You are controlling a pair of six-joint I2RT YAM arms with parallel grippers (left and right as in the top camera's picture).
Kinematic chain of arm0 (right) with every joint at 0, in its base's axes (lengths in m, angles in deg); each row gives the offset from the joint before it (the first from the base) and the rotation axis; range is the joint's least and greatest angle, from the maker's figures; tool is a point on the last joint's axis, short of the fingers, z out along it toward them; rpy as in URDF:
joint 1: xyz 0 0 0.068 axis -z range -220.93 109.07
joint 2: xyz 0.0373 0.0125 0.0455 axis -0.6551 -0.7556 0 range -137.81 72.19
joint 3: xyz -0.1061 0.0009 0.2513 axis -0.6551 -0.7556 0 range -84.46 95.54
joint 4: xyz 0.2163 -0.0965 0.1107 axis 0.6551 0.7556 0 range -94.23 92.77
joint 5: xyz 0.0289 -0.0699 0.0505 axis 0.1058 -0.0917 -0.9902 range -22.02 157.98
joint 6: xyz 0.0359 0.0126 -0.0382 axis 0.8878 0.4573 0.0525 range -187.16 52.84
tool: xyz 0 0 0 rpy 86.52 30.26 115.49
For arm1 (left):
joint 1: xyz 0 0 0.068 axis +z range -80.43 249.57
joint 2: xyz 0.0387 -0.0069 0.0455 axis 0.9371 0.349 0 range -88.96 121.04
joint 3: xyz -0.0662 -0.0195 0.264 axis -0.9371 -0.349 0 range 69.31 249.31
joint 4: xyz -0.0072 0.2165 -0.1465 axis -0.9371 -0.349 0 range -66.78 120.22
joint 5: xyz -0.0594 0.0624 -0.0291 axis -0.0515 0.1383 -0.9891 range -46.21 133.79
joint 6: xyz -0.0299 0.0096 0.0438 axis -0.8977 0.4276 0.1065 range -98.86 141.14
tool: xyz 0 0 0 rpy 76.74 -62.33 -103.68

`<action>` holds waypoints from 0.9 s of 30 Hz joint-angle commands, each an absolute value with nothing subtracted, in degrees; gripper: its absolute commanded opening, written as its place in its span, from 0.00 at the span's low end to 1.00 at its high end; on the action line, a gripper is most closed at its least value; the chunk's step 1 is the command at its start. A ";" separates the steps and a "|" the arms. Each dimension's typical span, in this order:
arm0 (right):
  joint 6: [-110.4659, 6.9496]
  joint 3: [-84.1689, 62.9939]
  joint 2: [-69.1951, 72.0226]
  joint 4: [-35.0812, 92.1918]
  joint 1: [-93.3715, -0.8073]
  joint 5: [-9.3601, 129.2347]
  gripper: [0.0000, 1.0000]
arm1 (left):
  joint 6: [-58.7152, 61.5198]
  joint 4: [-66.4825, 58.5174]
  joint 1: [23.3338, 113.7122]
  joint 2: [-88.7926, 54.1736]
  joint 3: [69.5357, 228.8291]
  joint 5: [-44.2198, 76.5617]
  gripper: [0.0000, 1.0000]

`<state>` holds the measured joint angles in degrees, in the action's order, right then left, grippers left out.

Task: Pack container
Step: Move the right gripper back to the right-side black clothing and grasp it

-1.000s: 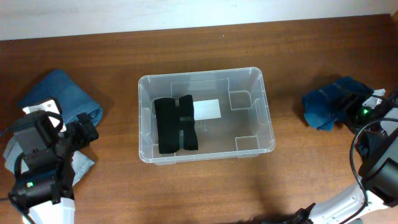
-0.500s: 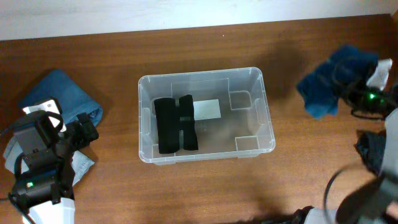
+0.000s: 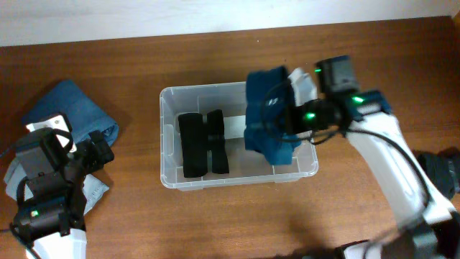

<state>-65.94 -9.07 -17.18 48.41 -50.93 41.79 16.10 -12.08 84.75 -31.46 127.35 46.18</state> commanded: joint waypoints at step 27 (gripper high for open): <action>-54.34 1.64 -9.02 60.26 -2.40 68.04 0.98 | 15.58 -11.84 85.01 -31.53 128.70 46.57 0.99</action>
<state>-55.47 8.05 -7.14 62.64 -12.13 69.19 16.10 -12.06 84.75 -31.46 127.39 46.18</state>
